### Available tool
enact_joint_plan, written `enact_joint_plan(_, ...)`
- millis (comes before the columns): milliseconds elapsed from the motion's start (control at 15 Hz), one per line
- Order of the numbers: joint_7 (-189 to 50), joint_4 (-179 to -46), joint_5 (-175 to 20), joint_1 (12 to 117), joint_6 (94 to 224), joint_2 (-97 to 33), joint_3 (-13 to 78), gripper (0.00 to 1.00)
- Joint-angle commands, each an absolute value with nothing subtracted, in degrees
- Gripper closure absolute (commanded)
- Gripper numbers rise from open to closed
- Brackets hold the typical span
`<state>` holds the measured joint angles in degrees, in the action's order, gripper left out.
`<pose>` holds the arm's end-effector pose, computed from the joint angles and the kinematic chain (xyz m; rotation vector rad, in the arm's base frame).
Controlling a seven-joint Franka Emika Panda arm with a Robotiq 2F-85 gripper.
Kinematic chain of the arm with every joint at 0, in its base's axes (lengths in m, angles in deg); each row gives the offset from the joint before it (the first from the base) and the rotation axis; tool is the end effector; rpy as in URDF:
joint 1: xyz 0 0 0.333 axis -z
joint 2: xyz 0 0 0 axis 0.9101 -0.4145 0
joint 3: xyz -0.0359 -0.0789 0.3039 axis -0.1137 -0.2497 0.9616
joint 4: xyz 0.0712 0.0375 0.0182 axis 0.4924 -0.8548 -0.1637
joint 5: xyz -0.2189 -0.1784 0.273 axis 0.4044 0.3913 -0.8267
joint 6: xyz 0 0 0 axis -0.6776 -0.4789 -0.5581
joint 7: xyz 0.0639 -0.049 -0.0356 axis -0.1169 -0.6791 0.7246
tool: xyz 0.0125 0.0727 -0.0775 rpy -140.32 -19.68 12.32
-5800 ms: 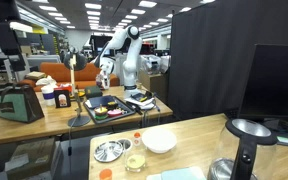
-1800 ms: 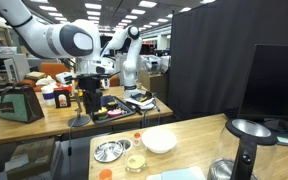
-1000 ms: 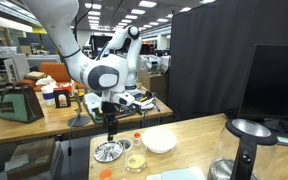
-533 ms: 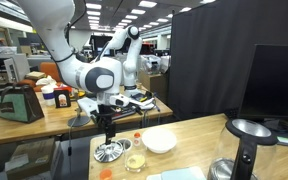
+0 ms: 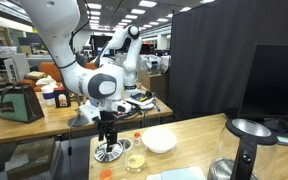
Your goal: Pick up the lid from the table and put it on the frying pan
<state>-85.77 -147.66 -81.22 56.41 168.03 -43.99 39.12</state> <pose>0.5094 0.1057 0.1353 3.0843 -0.2676 -0.3171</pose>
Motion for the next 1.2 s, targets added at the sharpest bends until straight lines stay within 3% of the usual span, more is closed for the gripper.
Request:
enact_joint_plan(0,-84.67,-145.47,-84.11,57.08,167.31,-45.69,39.25,0.0)
enact_joint_plan(200,-84.43,-143.9,-85.75,57.48,167.2,-46.19,39.31,0.0)
enact_joint_plan(333,-84.14,-143.06,-86.96,57.7,167.16,-46.56,39.69,0.14)
enact_joint_plan(400,-84.22,-142.87,-87.27,57.57,167.14,-46.75,39.65,0.15)
enact_joint_plan(800,-84.05,-142.68,-87.53,57.37,166.87,-48.36,39.52,0.11)
enact_joint_plan(1067,-83.9,-142.18,-87.42,57.26,166.58,-48.71,39.62,0.14)
enact_joint_plan(1133,-83.7,-142.05,-87.59,57.36,166.55,-48.77,39.8,0.24)
